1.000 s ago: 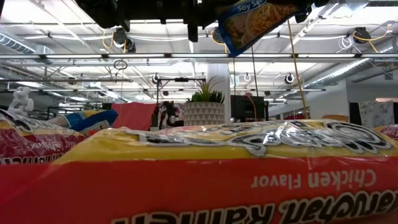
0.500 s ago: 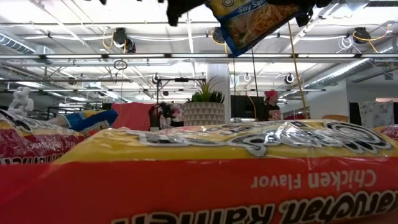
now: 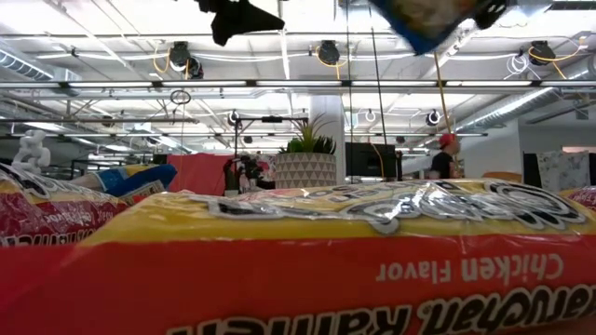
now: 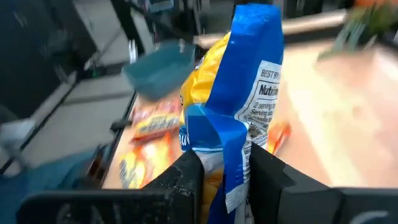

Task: Sort Maruchan noodles
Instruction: Put the right blue noodle pack into the gray bin

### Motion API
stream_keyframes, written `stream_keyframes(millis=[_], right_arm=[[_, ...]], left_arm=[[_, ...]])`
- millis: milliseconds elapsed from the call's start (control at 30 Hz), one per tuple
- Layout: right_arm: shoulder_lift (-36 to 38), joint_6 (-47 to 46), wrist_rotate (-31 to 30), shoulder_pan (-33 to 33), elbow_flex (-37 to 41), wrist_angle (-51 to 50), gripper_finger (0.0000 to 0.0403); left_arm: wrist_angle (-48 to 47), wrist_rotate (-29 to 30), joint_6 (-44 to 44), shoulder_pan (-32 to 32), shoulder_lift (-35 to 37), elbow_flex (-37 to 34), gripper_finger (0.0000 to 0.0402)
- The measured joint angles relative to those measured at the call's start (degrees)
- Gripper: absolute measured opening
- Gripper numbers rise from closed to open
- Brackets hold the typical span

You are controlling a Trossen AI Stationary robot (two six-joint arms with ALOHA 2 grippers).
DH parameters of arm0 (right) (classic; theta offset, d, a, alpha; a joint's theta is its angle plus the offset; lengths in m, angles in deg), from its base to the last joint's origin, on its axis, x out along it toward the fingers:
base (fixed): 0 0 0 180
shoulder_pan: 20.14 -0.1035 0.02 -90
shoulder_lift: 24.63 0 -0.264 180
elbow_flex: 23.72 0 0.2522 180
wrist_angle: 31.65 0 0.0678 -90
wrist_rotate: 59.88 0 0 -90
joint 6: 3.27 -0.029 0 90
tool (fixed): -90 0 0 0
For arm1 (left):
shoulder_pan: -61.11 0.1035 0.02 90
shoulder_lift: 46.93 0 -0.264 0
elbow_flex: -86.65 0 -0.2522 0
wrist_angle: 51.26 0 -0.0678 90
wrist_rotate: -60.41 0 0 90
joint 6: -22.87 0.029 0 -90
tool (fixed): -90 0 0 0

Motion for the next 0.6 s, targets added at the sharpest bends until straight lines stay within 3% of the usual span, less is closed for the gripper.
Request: stream_keyframes(millis=[267,400,600], right_arm=[[-5.82,-14.96,1.14,-7.85,-15.43,-24.02,0.0077],[-9.03,-23.92,7.93,-10.09,-19.32,-32.04,0.0077],[-12.74,-37.93,20.3,-13.71,-19.71,-34.61,0.0077]], left_arm=[[-0.42,0.13,-0.44,0.64,-0.13,0.0,0.0257],[-0.88,0.11,-0.44,0.66,-0.13,0.0,0.0257],[-0.98,0.11,-0.57,0.39,-0.13,0.0,0.0257]])
